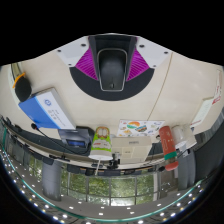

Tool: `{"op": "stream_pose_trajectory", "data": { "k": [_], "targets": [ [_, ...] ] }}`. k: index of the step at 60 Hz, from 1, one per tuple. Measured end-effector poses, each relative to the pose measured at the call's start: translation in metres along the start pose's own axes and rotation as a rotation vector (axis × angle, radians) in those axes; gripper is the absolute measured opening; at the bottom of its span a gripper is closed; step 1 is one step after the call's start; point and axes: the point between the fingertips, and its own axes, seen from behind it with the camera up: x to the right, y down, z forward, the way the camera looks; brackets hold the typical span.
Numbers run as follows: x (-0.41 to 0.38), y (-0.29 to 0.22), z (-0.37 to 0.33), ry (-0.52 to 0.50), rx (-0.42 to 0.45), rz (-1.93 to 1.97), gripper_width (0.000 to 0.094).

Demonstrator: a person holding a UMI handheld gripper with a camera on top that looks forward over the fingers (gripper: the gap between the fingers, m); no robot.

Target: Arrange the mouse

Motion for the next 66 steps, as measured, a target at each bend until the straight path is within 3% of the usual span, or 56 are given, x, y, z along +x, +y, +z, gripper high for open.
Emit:
{"op": "stream_pose_trajectory", "data": {
  "k": [3, 7, 9, 14, 32, 51, 66],
  "targets": [
    [0.000, -0.002, -0.001, -0.010, -0.006, 0.009, 0.0564],
    [-0.001, 0.000, -0.005, -0.028, 0.002, -0.010, 0.0874],
    [-0.002, -0.002, -0.010, -0.036, 0.002, -0.021, 0.0832],
    [-0.004, -0.009, -0.029, -0.036, 0.018, -0.034, 0.0867],
    [-0.020, -0.017, -0.167, 0.016, 0.085, 0.007, 0.0858],
    [-0.035, 0.028, -0.346, 0.093, 0.160, -0.008, 0.0853],
    [-0.043, 0.069, -0.415, 0.110, 0.171, -0.019, 0.0855]
  ]
}}
